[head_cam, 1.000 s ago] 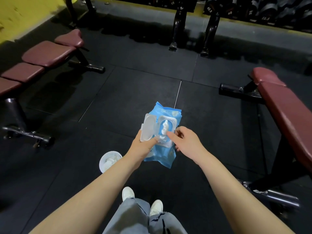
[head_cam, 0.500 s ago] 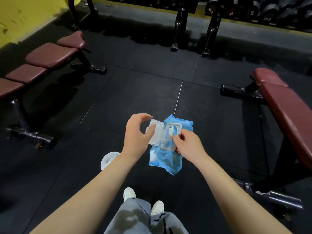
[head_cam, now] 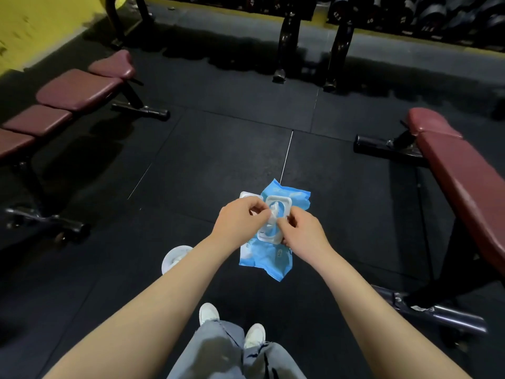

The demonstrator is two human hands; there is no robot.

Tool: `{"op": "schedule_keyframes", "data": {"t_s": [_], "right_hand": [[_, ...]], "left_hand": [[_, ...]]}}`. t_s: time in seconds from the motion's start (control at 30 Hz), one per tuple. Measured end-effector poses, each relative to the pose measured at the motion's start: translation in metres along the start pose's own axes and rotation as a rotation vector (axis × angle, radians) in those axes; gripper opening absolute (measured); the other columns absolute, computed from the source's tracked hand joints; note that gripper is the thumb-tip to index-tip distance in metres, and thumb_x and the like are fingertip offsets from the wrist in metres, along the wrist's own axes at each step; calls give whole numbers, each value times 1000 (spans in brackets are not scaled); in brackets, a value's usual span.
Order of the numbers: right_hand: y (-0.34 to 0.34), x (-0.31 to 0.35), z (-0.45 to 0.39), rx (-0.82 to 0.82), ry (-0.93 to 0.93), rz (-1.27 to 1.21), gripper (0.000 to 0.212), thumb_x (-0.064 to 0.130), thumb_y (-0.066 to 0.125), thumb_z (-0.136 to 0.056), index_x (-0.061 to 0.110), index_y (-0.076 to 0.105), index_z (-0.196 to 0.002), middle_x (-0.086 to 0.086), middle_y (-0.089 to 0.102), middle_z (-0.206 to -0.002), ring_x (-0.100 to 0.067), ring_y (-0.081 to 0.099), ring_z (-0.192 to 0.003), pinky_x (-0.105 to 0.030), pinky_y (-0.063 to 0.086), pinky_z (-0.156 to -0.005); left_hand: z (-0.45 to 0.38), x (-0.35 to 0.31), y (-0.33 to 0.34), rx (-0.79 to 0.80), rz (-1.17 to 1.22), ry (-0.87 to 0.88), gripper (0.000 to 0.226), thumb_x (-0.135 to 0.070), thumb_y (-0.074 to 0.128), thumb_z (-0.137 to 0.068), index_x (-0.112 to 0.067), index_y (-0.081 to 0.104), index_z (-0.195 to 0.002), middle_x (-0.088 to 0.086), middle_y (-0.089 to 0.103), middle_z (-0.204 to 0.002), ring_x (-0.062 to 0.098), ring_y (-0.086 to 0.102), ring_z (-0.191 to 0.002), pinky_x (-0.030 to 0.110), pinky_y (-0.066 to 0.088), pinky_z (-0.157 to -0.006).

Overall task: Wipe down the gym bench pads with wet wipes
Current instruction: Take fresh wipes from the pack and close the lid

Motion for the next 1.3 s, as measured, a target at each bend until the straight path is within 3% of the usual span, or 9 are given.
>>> {"op": "schedule_keyframes", "data": {"t_s": [0.1,0.23,0.4,0.5,0.63,0.83,0.97,1.07,1.3], "right_hand": [[1,-1,0,22,-5,-24,16,27,57,-96,16,56,-84,3,62,-79,-10,60,-71,-25,52,-62],[3,-4,3,10,-2,-32,19,24,56,-96,16,52,-79,5,58,-76,-7,53,-65,-20,41,-57],[7,-4,5,24,10,-46,19,23,55,-95,9,54,-82,0,59,-76,-10,50,-65,-24,44,-58],[9,-6,7,32,25,-72,14,22,55,-94,10,58,-88,0,62,-82,-11,55,-71,-23,45,-61],[15,-7,9,4,55,-140,4,22,58,-93,18,57,-95,4,62,-88,-10,59,-78,-26,52,-67],[21,1,8,32,197,-366,22,14,63,-89,17,54,-109,0,62,-104,-14,62,-93,-28,55,-75],[23,1,7,58,207,-464,11,26,58,-93,17,55,-97,4,60,-92,-11,58,-80,-25,47,-65],[23,-2,7,42,169,-352,31,45,69,-87,19,59,-101,5,66,-96,-10,64,-87,-23,49,-67],[18,-13,7,101,122,-321,17,27,72,-88,13,66,-95,-4,71,-93,-13,66,-75,-25,55,-68]], "left_hand": [[-1,-2,-1,29,48,-35,9,-28,63,-91,-27,71,-89,-16,66,-83,4,62,-82,23,51,-75],[1,0,-3,57,30,-75,12,-24,63,-90,-25,70,-80,-11,65,-80,10,62,-77,25,50,-71],[7,4,-6,57,215,-149,14,-17,62,-90,-20,70,-78,-9,63,-76,8,54,-70,19,40,-60],[12,1,-6,109,321,-189,12,-15,58,-93,-16,68,-86,-6,61,-86,7,52,-74,16,37,-60],[17,4,-5,96,280,-136,9,-16,59,-92,-16,67,-88,-6,63,-86,6,54,-75,17,40,-61],[22,6,-1,51,274,-115,9,-17,60,-90,-20,67,-86,-8,66,-86,7,57,-77,22,45,-68],[26,6,-1,26,331,-135,9,-17,61,-90,-20,69,-87,-9,69,-84,4,58,-74,20,42,-65],[28,7,0,45,333,-119,11,-17,60,-91,-21,69,-87,-9,68,-83,3,58,-71,17,40,-63],[30,13,1,41,299,-103,10,-15,62,-89,-20,68,-84,-10,67,-80,-1,56,-67,8,41,-58]]}}
Point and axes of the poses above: each hand's wrist, its own z-axis away from the middle knuckle, its own y-axis out of the palm, x = y × z, the point moved 1 cm from there along -z, towards the middle knuckle
